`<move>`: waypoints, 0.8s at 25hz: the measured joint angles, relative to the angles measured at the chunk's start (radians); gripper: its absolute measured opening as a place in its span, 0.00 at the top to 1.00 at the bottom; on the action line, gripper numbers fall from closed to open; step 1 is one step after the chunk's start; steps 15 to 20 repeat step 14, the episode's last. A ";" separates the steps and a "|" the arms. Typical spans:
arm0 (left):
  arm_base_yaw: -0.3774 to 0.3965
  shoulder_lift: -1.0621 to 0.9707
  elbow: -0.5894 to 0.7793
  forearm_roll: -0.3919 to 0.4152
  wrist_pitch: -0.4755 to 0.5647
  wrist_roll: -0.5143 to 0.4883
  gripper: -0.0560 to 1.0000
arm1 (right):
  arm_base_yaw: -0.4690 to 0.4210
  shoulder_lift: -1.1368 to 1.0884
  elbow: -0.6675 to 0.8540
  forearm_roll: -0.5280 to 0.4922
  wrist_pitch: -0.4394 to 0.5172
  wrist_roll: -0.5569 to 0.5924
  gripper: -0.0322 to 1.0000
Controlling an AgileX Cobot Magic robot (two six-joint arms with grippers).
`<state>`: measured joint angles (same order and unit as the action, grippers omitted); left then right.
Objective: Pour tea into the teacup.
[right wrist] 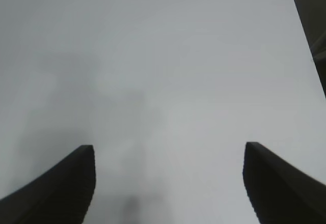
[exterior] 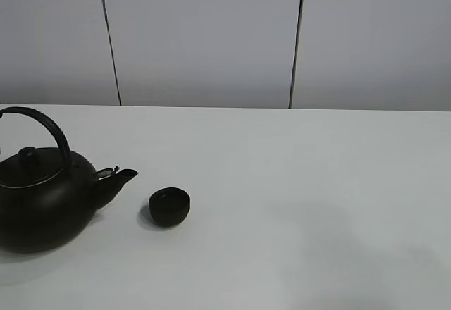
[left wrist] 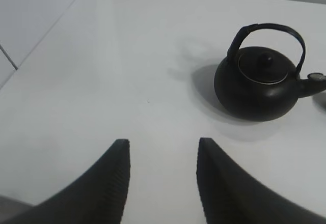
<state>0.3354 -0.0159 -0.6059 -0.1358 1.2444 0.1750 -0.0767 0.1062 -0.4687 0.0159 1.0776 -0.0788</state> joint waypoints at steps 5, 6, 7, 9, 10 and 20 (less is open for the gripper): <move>-0.050 0.001 0.080 0.040 -0.038 -0.005 0.65 | 0.000 0.000 0.000 0.000 0.000 0.000 0.43; -0.061 0.001 0.087 0.041 -0.038 -0.006 0.65 | 0.000 0.000 0.000 0.000 0.000 0.000 0.43; -0.075 0.001 0.091 0.041 -0.043 -0.006 0.65 | 0.000 0.000 0.000 0.000 0.000 0.000 0.43; -0.112 0.001 0.095 0.041 -0.057 -0.012 0.65 | 0.000 0.000 0.000 0.000 0.000 0.000 0.43; -0.129 0.001 0.100 0.041 -0.070 -0.019 0.65 | 0.000 0.000 0.000 0.000 0.000 0.000 0.43; -0.201 0.001 0.120 0.041 -0.100 -0.042 0.65 | 0.000 0.000 0.000 0.000 0.000 0.000 0.43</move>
